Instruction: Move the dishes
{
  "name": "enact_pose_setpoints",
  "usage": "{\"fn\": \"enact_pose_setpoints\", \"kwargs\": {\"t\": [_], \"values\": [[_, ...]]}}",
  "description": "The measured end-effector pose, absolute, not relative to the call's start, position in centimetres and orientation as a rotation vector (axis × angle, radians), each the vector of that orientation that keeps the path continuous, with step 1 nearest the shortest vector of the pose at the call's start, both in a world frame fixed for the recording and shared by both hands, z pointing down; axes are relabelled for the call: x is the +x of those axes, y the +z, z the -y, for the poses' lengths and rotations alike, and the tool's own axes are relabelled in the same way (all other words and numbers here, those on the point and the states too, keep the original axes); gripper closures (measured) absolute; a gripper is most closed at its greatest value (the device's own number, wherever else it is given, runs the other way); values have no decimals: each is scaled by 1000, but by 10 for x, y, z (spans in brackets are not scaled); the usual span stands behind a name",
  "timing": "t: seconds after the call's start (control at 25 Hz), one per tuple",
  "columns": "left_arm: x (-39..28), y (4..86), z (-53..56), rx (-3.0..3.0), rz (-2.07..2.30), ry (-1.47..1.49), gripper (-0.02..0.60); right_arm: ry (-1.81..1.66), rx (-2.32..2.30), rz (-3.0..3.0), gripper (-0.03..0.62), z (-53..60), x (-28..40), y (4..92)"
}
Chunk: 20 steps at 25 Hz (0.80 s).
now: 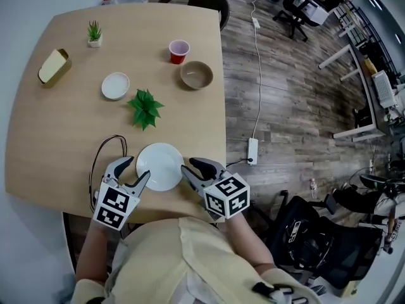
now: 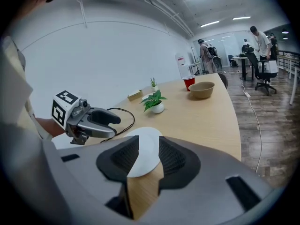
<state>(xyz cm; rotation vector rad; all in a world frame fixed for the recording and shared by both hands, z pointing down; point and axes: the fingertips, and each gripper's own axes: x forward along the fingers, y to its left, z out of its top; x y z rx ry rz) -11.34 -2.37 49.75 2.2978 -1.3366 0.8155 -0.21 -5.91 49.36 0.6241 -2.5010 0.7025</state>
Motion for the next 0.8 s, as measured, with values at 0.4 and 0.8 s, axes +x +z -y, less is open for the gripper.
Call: {"fn": "enact_pose_setpoints", "kwargs": {"t": [0.4,0.8], "values": [[-122,543,-2,1923,1361,647,363,683,573,2495,452,50,-11,496],[-124,555,1,1729,1421,452,364,692,559,2493,454,46,-9,499]]}}
